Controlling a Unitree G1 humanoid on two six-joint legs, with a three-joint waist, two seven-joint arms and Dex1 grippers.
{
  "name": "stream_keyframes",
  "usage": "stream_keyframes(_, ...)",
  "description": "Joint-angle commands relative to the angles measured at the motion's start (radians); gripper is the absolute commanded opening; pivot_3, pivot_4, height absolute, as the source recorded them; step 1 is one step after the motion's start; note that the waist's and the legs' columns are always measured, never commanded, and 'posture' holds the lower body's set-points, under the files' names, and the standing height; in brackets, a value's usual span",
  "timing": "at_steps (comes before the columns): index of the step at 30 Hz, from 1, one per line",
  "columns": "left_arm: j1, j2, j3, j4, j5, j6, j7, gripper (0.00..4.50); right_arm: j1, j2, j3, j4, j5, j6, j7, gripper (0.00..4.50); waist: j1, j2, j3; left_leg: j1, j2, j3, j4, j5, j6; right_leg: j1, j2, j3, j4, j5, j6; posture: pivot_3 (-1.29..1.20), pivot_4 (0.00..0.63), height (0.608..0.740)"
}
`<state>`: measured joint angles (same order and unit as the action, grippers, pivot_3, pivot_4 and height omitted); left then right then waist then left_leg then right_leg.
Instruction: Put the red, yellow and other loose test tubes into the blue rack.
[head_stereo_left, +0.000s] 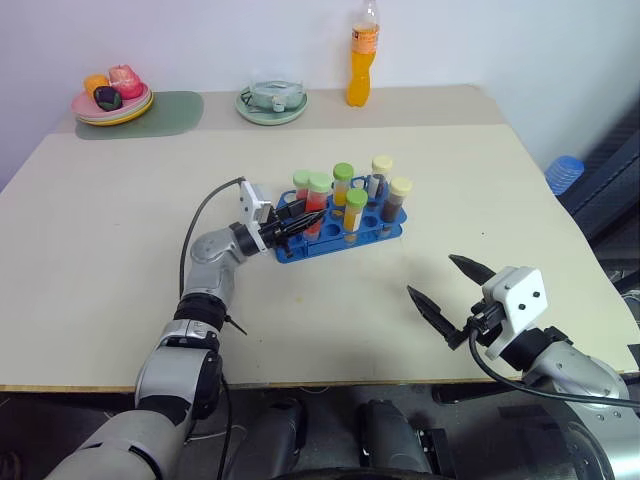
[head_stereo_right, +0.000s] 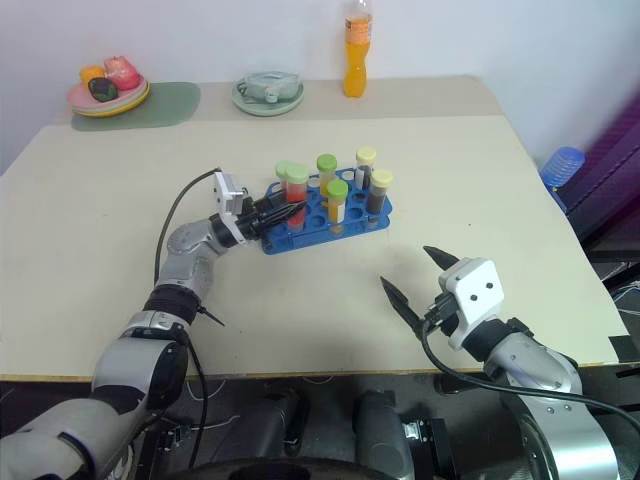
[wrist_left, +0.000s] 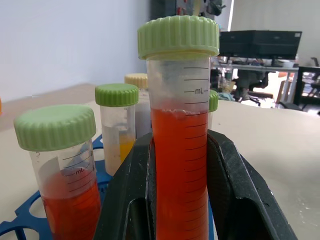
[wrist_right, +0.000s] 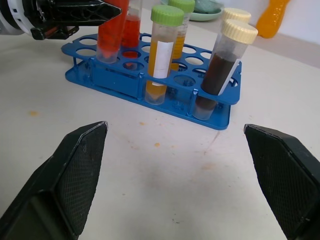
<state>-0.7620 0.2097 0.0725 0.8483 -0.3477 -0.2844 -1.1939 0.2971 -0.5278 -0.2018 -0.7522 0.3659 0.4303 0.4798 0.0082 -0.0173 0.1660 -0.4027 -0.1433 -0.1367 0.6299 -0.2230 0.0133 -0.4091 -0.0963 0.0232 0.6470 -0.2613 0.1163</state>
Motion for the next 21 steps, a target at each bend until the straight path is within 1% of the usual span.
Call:
stream_keyframes(1, 0.022, 0.026, -0.006, 0.017, 0.023, 0.018, -0.019, 0.74, -0.005, 0.009, -0.002, -0.016, -0.001, -0.022, -0.004, 4.5, 0.0, 0.0, 0.0, 0.0, 0.0, 0.0, 0.0, 0.0, 0.0, 0.0, 0.0, 0.0, 0.0, 0.0, 0.0, 0.0, 0.15, 0.74)
stream_keyframes(7, 0.022, 0.008, -0.01, 0.012, 0.019, 0.03, -0.023, 0.74, -0.017, 0.012, 0.012, -0.011, -0.006, -0.022, -0.01, 4.5, 0.003, 0.0, 0.0, 0.0, 0.0, 0.0, 0.0, 0.0, 0.0, 0.0, 0.0, 0.0, 0.0, 0.0, 0.0, 0.0, 0.15, 0.74)
stream_keyframes(15, -0.009, -0.006, -0.02, 0.062, 0.067, -0.057, 0.038, 0.74, -0.026, 0.015, 0.013, -0.002, -0.01, -0.029, -0.01, 4.5, 0.004, 0.0, 0.0, 0.0, 0.0, 0.0, 0.0, 0.0, 0.0, 0.0, 0.0, 0.0, 0.0, 0.0, 0.0, 0.0, 0.15, 0.74)
stream_keyframes(21, -0.029, -0.025, -0.025, 0.05, 0.069, -0.044, 0.05, 0.74, -0.034, 0.016, 0.017, -0.002, -0.011, -0.027, -0.011, 4.5, 0.004, 0.0, 0.0, 0.0, 0.0, 0.0, 0.0, 0.0, 0.0, 0.0, 0.0, 0.0, -0.001, 0.0, 0.001, 0.0, 0.15, 0.74)
